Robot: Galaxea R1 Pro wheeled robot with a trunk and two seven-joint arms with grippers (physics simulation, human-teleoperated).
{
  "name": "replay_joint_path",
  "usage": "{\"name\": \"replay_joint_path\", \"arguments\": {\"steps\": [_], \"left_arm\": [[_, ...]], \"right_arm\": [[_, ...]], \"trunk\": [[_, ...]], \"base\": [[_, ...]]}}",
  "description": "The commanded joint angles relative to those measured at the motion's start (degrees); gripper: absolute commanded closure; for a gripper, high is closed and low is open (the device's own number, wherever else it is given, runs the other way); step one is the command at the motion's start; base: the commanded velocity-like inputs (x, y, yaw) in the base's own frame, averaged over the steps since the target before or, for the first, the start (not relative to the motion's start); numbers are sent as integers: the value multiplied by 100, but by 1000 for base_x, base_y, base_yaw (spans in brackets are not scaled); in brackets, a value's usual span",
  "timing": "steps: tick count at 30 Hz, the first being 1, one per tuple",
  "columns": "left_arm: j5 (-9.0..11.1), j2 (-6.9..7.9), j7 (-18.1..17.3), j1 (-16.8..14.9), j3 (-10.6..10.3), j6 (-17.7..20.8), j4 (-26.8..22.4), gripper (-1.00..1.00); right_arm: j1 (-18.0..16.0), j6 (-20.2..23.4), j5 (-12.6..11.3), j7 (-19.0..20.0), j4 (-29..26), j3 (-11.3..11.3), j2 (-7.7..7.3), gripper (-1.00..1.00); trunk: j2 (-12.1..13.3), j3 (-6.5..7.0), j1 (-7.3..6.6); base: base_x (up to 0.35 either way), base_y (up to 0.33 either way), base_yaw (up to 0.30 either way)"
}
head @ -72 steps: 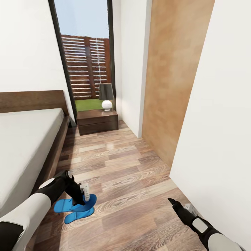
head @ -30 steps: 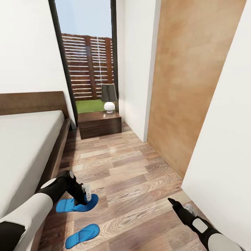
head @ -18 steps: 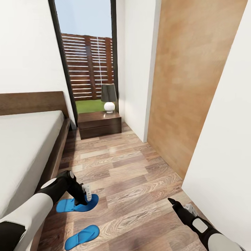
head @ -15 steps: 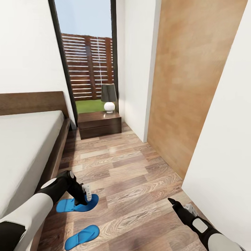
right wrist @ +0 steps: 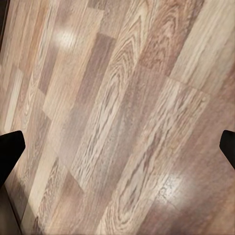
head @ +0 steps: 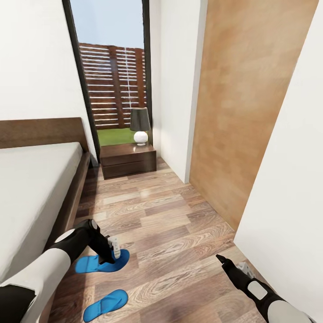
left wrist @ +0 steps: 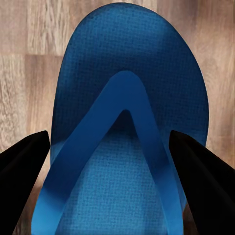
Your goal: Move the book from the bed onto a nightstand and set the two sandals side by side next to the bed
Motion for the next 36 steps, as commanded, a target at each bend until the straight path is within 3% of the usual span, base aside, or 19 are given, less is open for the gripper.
{"name": "replay_joint_path", "arguments": {"steps": [1, 7, 11, 14, 15, 17, 18, 21, 31, 36], "left_arm": [[11, -1, -21, -2, -11, 60, -12, 100], [10, -14, -16, -2, 5, 70, -12, 100], [5, -21, -11, -2, 7, 98, -12, 100], [2, -23, 43, -2, 7, 107, -12, 100], [2, -24, 107, -2, 7, 111, -12, 100], [1, -24, 176, -2, 7, 113, -12, 100], [3, -24, 237, -2, 7, 115, -12, 100], [7, -25, 308, -2, 12, 111, -8, 100], [11, -82, 356, -2, 35, 108, 107, 100], [10, -166, 427, -2, 239, 108, 139, 100]], "right_arm": [[-1, 48, -57, 11, -8, 3, 0, -100], [-1, 54, -55, 104, -13, 20, -12, -100], [-1, 66, -55, 680, -17, 16, -115, -100], [-1, 74, -42, 1444, 4, 14, -174, -100], [-1, 69, -40, 1972, 20, 12, -202, -100], [1, 65, -36, 2499, 33, 9, -234, -100], [3, 60, -33, 2951, 45, 6, -264, -100], [10, 34, -35, 3470, 65, -5, -302, -100], [16, 23, -25, 3745, 70, -13, -293, -100], [16, 53, -13, 3770, 70, -13, -296, -100]], "trunk": [[-2, -6, -1], [-2, -6, -1], [-4, -28, 1], [-8, -94, 9], [-9, -116, 12], [-12, -161, 17], [-13, -183, 19], [-17, -249, 27], [-30, -471, 53], [-37, -582, 66]], "base": [[0, 0, 0], [0, 0, 0], [0, 0, 0], [0, 0, 0], [0, 0, 0], [0, 0, 0], [0, 0, 0], [0, 0, 0], [0, 0, 0], [0, 0, 0]]}}
